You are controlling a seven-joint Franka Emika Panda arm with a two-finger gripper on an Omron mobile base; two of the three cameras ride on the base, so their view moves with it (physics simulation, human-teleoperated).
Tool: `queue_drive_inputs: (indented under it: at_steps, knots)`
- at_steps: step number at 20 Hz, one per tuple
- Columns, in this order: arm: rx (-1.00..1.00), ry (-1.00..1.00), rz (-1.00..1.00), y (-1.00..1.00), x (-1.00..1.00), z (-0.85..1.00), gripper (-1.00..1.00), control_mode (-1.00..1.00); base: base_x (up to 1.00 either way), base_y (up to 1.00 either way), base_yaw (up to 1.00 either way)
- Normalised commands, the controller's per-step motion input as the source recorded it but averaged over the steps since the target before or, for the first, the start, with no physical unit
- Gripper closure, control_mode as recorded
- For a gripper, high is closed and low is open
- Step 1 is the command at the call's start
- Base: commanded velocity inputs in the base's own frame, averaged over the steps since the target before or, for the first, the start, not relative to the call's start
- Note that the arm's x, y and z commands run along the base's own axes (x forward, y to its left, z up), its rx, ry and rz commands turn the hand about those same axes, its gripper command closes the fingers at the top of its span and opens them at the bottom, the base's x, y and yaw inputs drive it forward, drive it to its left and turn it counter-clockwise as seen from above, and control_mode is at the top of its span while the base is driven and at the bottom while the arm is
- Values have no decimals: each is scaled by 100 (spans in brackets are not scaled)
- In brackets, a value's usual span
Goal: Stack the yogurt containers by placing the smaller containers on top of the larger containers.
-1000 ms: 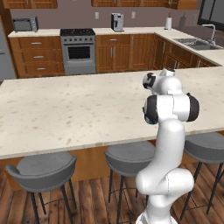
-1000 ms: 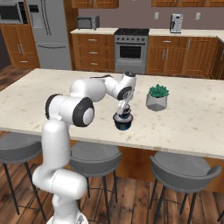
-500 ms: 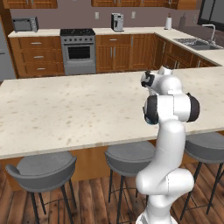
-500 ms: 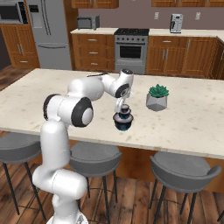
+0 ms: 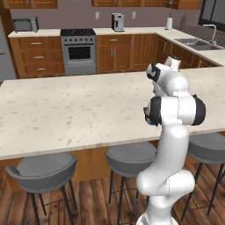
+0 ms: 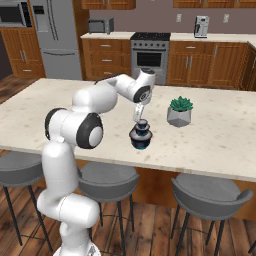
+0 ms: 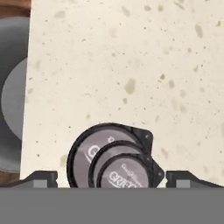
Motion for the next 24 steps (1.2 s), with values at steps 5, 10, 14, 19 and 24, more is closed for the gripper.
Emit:
queue_drive_inputs:
  at_steps: [5,10,14,19,24]
  knots:
    - [-8,-9,8,1,-84,57,-100,-100,0,0,0]
    - [-29,-32,8,48,-100,13,-100,-100,0,0,0]
    - [-35,-42,7,68,-100,3,-100,-100,0,0,0]
    - [-22,-32,9,50,-100,17,-100,-100,0,0,0]
    - [-4,-17,17,3,-100,47,-100,-100,0,0,0]
